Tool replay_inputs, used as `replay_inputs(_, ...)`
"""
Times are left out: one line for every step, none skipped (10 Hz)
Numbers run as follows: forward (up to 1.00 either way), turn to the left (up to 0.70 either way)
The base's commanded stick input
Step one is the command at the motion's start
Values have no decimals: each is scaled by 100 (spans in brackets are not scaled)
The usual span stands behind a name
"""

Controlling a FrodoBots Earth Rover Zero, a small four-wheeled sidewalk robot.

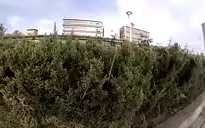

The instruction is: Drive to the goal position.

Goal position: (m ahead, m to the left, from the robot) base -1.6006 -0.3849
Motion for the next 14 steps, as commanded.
replay_inputs(0,-70)
replay_inputs(0,-70)
replay_inputs(0,-70)
replay_inputs(0,-70)
replay_inputs(0,-70)
replay_inputs(0,-70)
replay_inputs(0,-70)
replay_inputs(0,-70)
replay_inputs(0,-70)
replay_inputs(0,-70)
replay_inputs(0,-70)
replay_inputs(0,-70)
replay_inputs(0,-70)
replay_inputs(0,-70)
